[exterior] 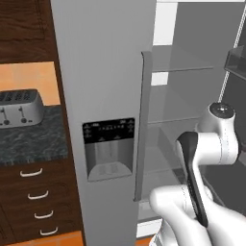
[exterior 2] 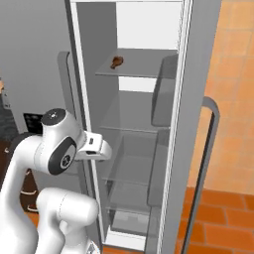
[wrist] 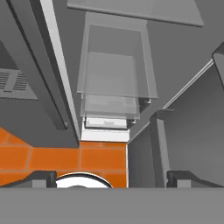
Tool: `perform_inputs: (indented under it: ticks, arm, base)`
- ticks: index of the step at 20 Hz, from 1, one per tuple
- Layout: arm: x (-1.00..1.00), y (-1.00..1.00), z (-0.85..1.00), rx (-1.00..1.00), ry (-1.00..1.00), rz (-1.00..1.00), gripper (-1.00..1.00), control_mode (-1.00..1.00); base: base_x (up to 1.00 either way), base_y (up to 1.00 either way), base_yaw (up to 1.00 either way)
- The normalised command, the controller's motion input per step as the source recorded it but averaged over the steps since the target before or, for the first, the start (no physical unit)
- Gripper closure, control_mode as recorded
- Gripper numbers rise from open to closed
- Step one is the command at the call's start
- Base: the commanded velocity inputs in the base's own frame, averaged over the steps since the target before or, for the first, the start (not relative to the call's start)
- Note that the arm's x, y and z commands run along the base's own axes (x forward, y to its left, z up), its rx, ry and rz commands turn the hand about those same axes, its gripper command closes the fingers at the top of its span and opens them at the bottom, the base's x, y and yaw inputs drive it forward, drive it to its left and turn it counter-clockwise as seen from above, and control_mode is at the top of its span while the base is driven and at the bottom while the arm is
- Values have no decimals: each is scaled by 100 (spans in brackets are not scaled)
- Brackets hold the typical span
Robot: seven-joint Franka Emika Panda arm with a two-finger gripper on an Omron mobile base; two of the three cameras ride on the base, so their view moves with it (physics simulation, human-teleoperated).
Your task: Place one corn and one chicken drumstick in each tupperware on the nearby counter, to pack two identical lunches.
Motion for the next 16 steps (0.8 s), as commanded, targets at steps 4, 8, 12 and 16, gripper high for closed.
perform_inputs:
  ticks: [4, 8, 12, 16]
  arm:
    - [0, 0, 0, 0, 0, 0, -100, 100]
    - [0, 0, 0, 0, 0, 0, -100, 100]
    - [0, 0, 0, 0, 0, 0, -100, 100]
    - [0, 0, 0, 0, 0, 0, -100, 100]
  base:
    - [17, -37, 1]
    - [40, -11, 0]
    - [28, -22, 0]
    - [45, -26, 0]
